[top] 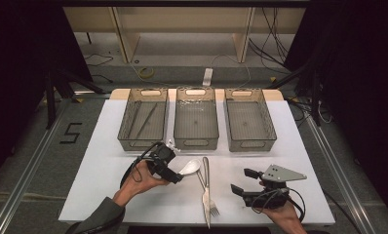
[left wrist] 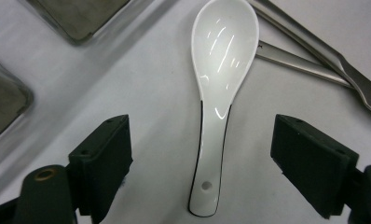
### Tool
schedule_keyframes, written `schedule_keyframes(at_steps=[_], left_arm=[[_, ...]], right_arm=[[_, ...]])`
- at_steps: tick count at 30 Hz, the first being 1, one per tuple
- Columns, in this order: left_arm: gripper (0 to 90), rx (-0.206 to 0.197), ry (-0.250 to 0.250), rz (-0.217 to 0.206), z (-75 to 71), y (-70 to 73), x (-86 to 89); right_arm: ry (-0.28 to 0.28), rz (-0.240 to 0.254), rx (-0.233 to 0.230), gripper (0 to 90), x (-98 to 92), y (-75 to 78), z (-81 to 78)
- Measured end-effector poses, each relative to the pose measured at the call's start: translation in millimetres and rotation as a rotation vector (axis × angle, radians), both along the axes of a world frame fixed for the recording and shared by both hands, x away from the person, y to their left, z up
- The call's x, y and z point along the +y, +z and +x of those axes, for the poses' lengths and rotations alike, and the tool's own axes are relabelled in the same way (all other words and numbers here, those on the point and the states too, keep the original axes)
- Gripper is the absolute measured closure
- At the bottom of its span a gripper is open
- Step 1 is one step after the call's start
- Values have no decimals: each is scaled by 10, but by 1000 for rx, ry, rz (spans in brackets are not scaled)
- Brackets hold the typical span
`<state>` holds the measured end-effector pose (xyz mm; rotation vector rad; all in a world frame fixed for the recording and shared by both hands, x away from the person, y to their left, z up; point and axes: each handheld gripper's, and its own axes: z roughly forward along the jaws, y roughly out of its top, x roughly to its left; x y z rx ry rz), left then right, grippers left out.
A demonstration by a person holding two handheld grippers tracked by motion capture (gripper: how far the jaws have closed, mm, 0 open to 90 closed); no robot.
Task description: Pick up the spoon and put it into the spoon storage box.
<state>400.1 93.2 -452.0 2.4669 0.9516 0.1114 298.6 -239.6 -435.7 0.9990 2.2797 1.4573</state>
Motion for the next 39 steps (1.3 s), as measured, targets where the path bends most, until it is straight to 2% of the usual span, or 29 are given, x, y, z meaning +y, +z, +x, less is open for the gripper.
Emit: schedule_keyframes(at_steps=[7,8,15,24,29,34,39], left_arm=[[260,35,-7,32,-5,-57,-4],[274,38,0,25,-11,-63,-12],[386,47,-42,40,-18,-85,-63],[572,34,-90,64,5,-132,-166],[656,3,-102,99,-8,-133,-211],[720,-11,-106,107,-6,-133,-208],[739,-14,-110,108,-11,-132,-213]], right_arm=[[10,-9,-4,260,24,3,6],[10,-10,-5,260,25,3,6],[12,-23,-4,261,36,1,3],[12,-31,-5,264,46,4,-10],[13,-36,-8,265,52,6,-14],[15,-41,-7,267,65,10,-20],[18,-43,-10,269,65,13,-22]])
